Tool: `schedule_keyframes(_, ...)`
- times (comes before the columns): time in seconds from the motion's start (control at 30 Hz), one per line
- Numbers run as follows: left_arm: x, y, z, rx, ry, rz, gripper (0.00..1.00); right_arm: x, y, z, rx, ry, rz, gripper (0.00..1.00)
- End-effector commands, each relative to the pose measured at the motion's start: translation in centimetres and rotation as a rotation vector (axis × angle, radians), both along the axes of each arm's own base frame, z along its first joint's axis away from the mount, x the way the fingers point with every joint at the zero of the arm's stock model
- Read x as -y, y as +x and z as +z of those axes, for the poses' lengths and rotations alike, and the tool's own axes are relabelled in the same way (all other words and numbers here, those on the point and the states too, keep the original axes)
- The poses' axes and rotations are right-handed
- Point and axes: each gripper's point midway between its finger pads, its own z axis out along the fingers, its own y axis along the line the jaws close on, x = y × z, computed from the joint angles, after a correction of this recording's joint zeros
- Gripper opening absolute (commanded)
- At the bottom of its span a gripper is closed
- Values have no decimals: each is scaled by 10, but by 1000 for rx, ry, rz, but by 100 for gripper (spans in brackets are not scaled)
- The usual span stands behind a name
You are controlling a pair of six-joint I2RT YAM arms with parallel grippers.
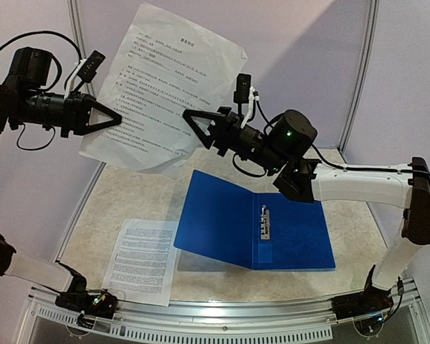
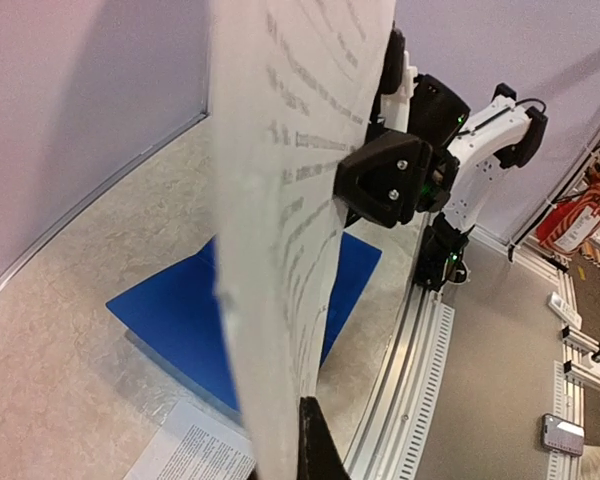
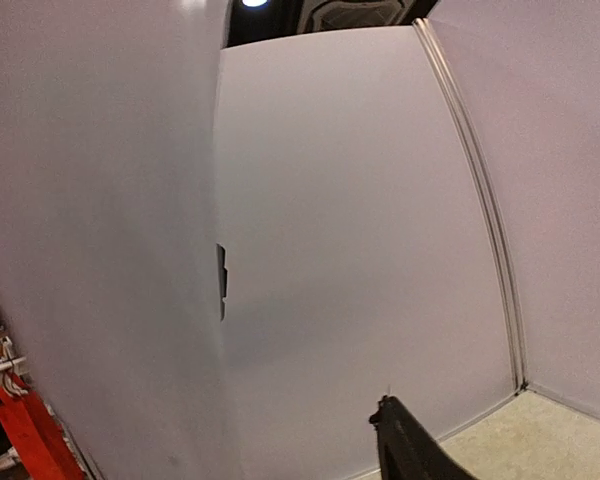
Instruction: Put the files into the folder
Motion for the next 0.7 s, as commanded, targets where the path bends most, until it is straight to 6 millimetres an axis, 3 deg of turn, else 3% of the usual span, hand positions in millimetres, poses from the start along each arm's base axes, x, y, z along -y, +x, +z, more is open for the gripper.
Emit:
schedule_keyframes(0.0, 2, 5, -2, -19, -39, 20, 0, 11, -13, 23, 32, 69, 55, 26)
schedule_keyframes(0.07, 2, 13, -11, -43, -35, 51, 0, 13, -12, 21, 11, 68, 48, 5)
schedule_keyframes(0.13, 2, 21, -23, -70, -22, 74, 4, 16, -5, 15, -38, 43, 10, 0)
schedule_keyframes(0.2, 1, 28, -36, -95, -1, 97, 41, 18, 4, 7, -93, -18, -36, 0)
schedule_keyframes(0.27, -1, 35, -47, -98, 26, 124, 68, 26, 10, 3, -128, -86, -72, 0)
schedule_keyframes(0.37, -10, 54, -68, -83, 103, 205, 89, 38, 19, -15, -211, -238, -125, 0)
schedule_keyframes(0.4, -14, 62, -77, -86, 133, 237, 93, 46, 18, -17, -236, -293, -145, 0)
schedule_keyframes(0.5, -19, 81, -105, -138, 201, 292, 96, 78, 24, -50, -346, -554, -248, 0)
schedule_keyframes(0.67, -8, 105, -149, -250, 217, 304, 100, 165, 31, -126, -663, -835, -336, 0)
